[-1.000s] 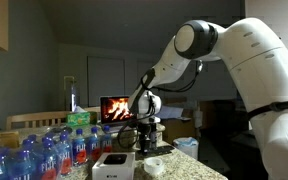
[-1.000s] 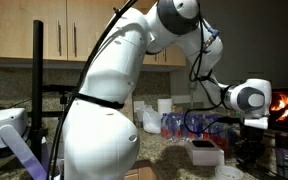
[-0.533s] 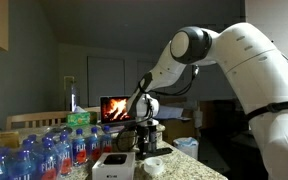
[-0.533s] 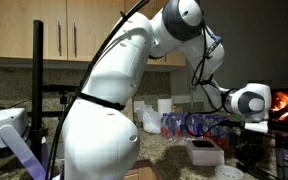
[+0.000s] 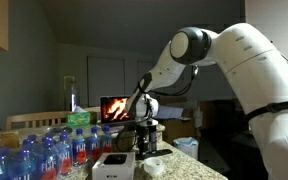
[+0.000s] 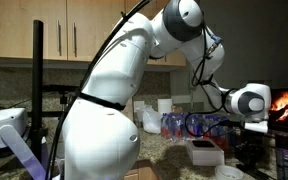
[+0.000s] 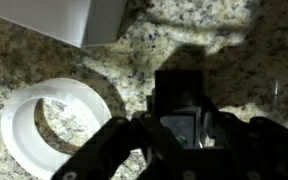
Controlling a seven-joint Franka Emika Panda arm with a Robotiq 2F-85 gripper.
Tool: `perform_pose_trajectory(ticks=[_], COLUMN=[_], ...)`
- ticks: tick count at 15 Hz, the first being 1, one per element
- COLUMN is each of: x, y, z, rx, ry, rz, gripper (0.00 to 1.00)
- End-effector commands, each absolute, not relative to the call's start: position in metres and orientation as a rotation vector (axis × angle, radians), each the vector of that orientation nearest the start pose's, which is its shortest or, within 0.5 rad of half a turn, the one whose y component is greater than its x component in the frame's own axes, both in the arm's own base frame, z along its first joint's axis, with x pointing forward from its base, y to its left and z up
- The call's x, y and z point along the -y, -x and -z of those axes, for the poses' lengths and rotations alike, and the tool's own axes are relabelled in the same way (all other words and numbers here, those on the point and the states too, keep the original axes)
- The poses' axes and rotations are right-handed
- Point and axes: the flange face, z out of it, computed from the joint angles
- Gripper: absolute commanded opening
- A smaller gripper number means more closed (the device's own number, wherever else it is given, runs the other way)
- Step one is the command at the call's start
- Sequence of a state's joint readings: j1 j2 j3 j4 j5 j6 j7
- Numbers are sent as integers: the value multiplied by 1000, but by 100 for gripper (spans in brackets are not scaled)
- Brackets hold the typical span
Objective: Take the bottle and the black object and put them on the counter, then stack the clear tape, the black object and the bottle on the box
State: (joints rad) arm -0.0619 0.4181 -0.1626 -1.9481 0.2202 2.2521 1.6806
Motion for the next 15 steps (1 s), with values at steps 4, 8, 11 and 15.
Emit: perform_pose_trajectory(ticks=[4, 8, 11, 15], x=[124, 119, 112, 109], y=[-598, -593, -583, -564], z=[-258, -266, -283, -308], rx=[-2690, -2647, -2613, -2590], ry=[1616, 1642, 1669, 1675], rz=[-231, -256, -238, -217], gripper=[92, 100, 100, 100])
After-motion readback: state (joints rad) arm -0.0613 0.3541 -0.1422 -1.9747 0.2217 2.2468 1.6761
